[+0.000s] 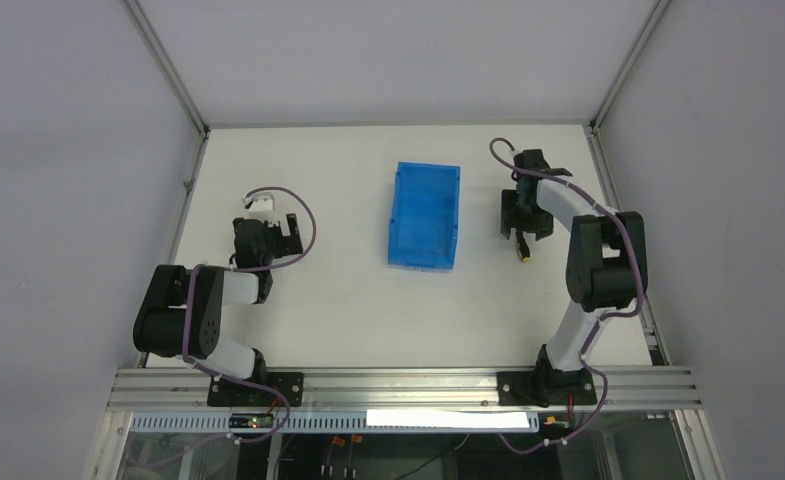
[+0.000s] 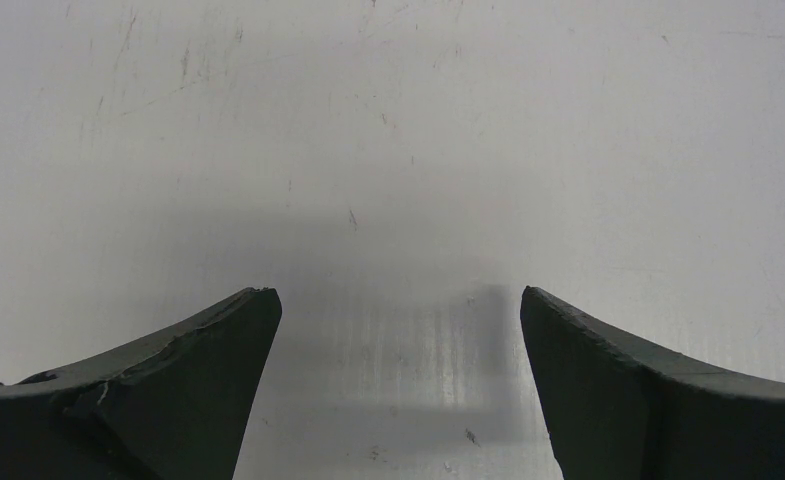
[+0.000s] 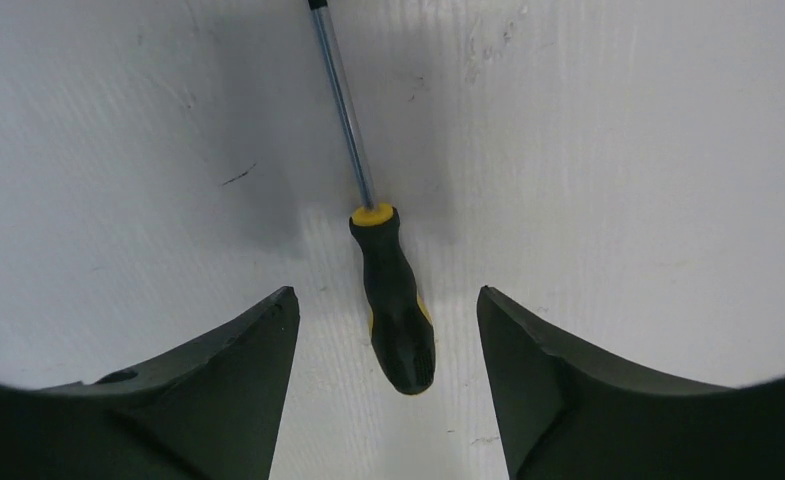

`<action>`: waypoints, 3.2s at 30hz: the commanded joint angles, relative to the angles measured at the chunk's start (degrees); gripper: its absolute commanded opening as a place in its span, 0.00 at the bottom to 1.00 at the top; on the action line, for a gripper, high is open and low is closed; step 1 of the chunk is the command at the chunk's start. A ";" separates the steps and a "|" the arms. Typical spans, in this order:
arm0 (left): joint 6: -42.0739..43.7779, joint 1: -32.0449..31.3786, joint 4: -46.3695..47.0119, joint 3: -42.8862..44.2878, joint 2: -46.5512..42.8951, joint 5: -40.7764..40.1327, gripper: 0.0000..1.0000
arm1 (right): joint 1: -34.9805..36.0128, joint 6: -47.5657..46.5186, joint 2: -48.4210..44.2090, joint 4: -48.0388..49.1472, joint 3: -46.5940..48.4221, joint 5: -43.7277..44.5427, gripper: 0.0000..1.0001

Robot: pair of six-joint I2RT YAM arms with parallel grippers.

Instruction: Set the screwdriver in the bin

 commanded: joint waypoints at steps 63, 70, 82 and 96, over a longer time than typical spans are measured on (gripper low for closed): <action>0.01 0.36 1.49 1.15 -0.50 0.61 1.00 | 28.20 16.73 20.53 -18.17 44.66 -0.23 0.00; 0.01 0.36 1.51 1.15 -0.50 0.60 1.00 | 29.29 17.93 23.09 -12.90 37.01 -0.59 0.00; 0.01 0.37 1.48 1.15 -0.50 0.59 1.00 | 30.06 18.60 26.02 -11.63 35.85 1.26 0.17; 0.01 0.37 1.48 1.15 -0.50 0.58 1.00 | 30.63 14.13 14.92 -18.12 42.57 4.85 0.61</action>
